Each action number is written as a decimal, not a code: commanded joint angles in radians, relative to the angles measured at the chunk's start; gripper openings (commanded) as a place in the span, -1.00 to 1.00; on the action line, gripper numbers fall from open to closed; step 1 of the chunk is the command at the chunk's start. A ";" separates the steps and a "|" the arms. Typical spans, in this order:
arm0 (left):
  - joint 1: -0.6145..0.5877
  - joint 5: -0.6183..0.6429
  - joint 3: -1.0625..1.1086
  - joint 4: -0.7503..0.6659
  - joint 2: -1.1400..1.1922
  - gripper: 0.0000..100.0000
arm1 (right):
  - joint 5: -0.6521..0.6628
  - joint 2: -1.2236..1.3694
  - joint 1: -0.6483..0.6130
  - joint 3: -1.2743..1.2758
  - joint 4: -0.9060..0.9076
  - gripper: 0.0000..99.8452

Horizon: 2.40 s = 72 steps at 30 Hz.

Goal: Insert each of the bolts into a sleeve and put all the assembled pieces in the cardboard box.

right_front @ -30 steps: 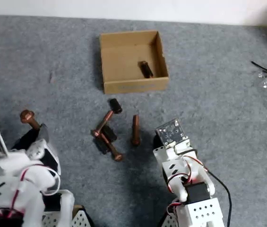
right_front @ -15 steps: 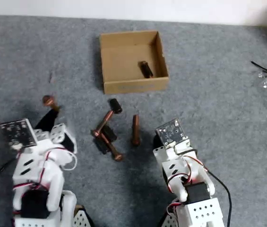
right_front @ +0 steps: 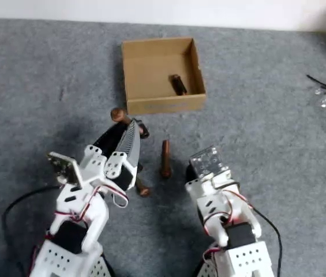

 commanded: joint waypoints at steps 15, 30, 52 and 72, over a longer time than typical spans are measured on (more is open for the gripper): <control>0.022 0.006 0.021 0.049 -0.016 -0.99 | -0.097 -0.202 -0.134 -0.110 0.159 -0.99; 0.084 0.054 -0.061 0.040 -0.016 -0.99 | 0.000 -0.208 -0.243 -0.139 0.044 -0.99; 0.111 0.187 -0.119 0.196 -0.016 -0.99 | 0.117 -0.206 -0.291 -0.038 -0.134 -0.99; 0.130 0.187 -0.208 0.331 -0.016 -0.99 | 0.121 -0.206 -0.285 0.007 -0.160 -0.99</control>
